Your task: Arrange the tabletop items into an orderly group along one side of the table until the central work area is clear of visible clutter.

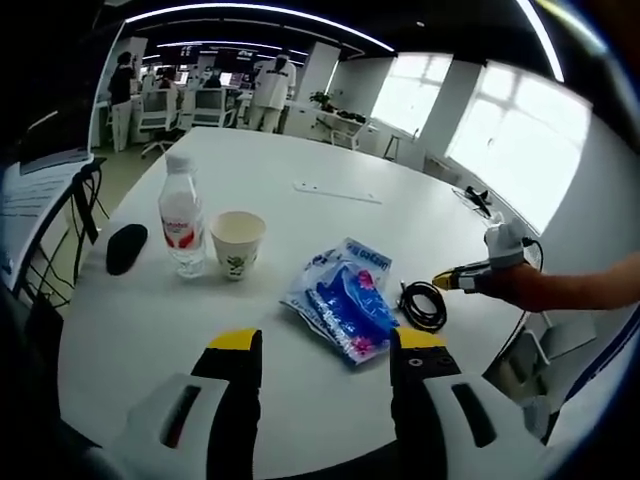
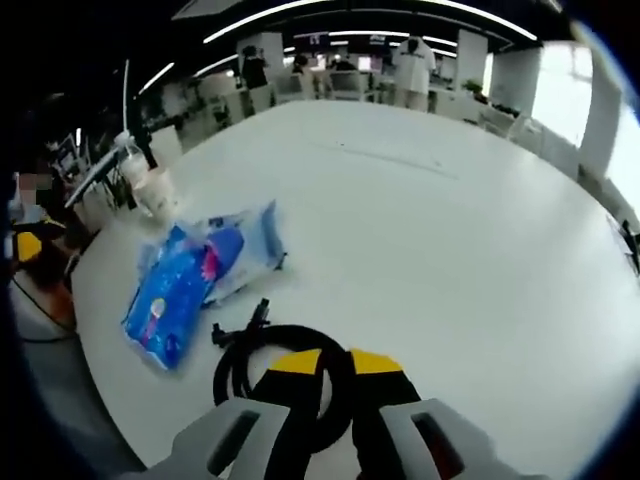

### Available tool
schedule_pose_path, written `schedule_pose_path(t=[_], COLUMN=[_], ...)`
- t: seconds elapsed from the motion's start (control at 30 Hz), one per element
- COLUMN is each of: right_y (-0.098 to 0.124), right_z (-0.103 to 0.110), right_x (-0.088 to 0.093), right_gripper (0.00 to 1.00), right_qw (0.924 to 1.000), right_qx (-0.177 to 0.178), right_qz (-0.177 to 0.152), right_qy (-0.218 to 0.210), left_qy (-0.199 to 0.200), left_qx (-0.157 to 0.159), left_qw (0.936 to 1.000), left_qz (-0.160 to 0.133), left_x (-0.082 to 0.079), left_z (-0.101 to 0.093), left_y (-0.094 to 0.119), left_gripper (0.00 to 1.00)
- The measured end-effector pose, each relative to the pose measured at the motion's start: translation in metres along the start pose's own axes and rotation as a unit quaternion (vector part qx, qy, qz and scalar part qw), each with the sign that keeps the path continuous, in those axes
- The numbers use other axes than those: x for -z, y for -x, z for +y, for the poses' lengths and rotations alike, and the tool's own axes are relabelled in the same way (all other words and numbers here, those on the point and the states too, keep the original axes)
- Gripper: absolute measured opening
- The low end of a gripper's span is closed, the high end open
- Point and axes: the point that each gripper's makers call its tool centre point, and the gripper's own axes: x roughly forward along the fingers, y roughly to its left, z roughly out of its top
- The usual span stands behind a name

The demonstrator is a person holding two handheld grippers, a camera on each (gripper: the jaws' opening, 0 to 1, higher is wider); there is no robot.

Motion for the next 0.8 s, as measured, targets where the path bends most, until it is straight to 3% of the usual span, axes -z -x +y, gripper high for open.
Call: schedule_pose_path(t=[0.3, 0.57, 0.8], right_y=[-0.011, -0.024, -0.034], right_z=[0.033, 0.062, 0.082], right_x=[-0.019, -0.036, -0.045], right_gripper=[0.17, 0.19, 0.19], right_qw=[0.9976, 0.9946, 0.9909], right_qx=[-0.052, -0.083, -0.106], right_qz=[-0.002, 0.000, 0.008], right_qy=[0.046, 0.062, 0.083], left_qy=[-0.003, -0.005, 0.002], left_qx=[0.018, 0.035, 0.047], left_qw=[0.9998, 0.9987, 0.9981], left_qz=[0.012, 0.037, 0.041], left_x=[0.008, 0.025, 0.027], left_z=[-0.015, -0.031, -0.038], left_y=[-0.009, -0.022, -0.026], left_gripper=[0.51, 0.51, 0.51])
